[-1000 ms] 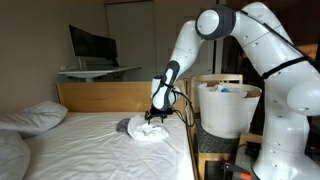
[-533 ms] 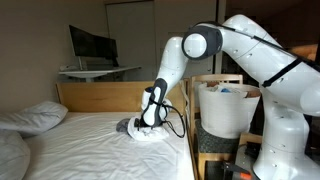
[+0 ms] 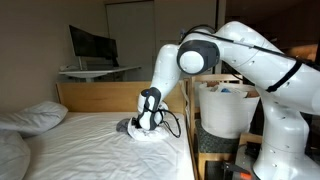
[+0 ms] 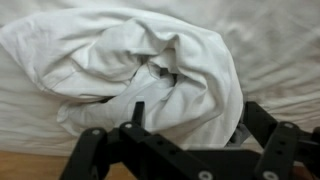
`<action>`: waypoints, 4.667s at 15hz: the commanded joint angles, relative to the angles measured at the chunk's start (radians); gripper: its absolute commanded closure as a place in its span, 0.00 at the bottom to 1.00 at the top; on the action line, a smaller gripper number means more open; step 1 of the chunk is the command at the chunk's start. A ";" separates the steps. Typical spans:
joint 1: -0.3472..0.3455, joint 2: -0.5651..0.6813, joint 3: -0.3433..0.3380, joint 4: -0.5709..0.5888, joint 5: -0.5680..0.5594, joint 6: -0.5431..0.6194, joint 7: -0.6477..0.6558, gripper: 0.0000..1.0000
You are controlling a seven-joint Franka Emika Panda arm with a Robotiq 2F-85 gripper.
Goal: Put the clothes on the bed in the laundry hamper
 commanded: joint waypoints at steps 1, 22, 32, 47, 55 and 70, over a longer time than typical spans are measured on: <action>-0.050 0.098 -0.024 0.042 0.040 0.066 -0.023 0.00; 0.021 0.067 0.005 0.094 0.042 -0.136 0.141 0.00; -0.204 -0.077 0.152 0.065 0.027 -0.132 -0.046 0.00; -0.208 0.119 0.179 0.298 0.048 -0.125 0.054 0.00; -0.167 0.324 0.046 0.516 0.031 -0.171 0.190 0.40; -0.306 0.216 0.054 0.610 -0.152 -0.444 0.156 0.97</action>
